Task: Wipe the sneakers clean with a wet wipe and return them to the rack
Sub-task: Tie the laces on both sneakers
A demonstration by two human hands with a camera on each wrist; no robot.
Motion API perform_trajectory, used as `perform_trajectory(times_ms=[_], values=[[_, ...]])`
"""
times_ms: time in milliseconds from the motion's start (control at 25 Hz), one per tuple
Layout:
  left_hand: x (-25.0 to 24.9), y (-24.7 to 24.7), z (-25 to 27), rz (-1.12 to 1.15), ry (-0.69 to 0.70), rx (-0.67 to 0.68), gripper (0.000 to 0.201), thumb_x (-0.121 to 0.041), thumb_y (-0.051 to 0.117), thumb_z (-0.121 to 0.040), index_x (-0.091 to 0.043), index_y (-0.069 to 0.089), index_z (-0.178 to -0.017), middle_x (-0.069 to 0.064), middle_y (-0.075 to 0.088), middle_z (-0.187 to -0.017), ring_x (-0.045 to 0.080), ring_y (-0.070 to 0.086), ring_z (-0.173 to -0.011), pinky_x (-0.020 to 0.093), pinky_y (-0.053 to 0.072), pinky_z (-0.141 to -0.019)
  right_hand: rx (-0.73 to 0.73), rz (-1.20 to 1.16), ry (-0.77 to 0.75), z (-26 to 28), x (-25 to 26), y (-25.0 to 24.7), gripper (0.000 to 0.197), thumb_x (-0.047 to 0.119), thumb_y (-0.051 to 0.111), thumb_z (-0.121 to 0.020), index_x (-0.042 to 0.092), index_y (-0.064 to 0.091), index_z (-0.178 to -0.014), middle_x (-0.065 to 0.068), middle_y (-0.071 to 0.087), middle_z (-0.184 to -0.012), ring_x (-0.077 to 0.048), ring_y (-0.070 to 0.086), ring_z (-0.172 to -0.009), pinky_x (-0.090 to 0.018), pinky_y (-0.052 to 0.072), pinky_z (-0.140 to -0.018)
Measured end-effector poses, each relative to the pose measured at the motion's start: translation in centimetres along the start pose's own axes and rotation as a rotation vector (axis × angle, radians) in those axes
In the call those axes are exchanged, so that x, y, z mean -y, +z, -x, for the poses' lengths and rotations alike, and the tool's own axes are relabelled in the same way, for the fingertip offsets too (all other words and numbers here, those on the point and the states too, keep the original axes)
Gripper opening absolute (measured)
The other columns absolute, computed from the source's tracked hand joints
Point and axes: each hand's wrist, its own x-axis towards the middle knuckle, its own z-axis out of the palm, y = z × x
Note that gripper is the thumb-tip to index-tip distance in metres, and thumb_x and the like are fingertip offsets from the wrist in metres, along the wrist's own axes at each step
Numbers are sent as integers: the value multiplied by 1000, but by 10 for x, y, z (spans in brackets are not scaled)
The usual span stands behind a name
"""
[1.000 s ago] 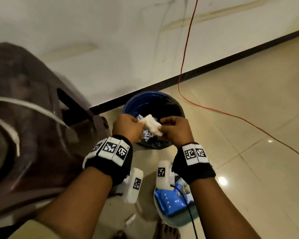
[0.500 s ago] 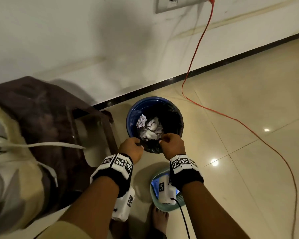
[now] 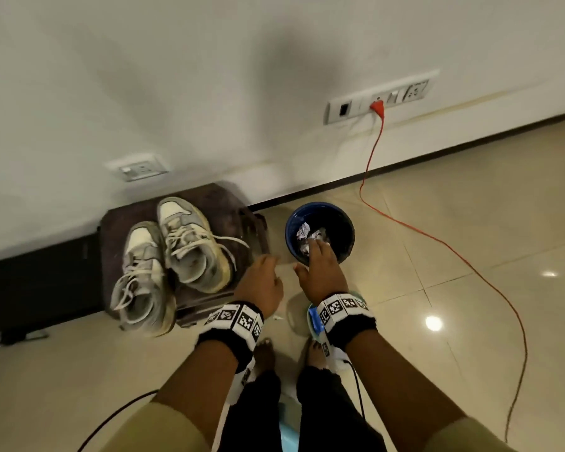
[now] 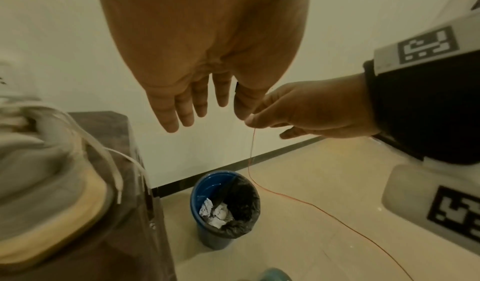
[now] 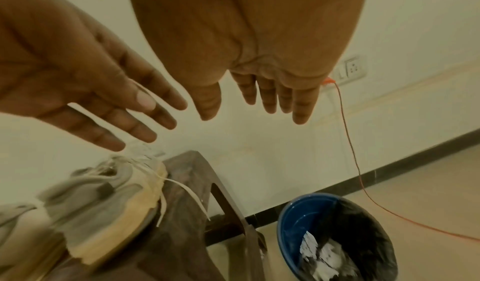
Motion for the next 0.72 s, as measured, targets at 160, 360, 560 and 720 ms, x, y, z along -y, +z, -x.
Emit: perform_trajectory(times_ms=[160,360,560,720], values=[[10,-48,62,-19,-23,-102,49,-13,53,-89,-11,45,-137,11,47,-138,31,47,-126,41,38,-105,43,26,-84,41,43,-41,67,32,54,-93,6,24,-147,-15,27,-152,-31,19,-142,-41,23,-116],[38,-74,105,28,-95,-165,47,-16,53,-91,-10,44,-137,12,45,-140,32,46,-127,38,38,-104,128,122,-211,68,89,-40,65,31,53,-93,8,23,-147,-14,27,-152,-31,19,-143,-40,20,-115],[82,-76,126,53,-181,-134,47,-22,51,-92,-16,42,-139,10,45,-139,32,50,-122,44,43,-100,213,193,-297,78,132,-5,60,29,57,-88,12,31,-140,-12,37,-144,-30,30,-136,-39,29,-112],[133,-95,131,-30,-145,-120,45,-20,50,-92,-15,44,-136,8,44,-139,29,48,-124,44,42,-100,232,270,-321,77,182,26,65,25,57,-88,11,27,-145,-11,34,-146,-28,28,-137,-36,27,-112]])
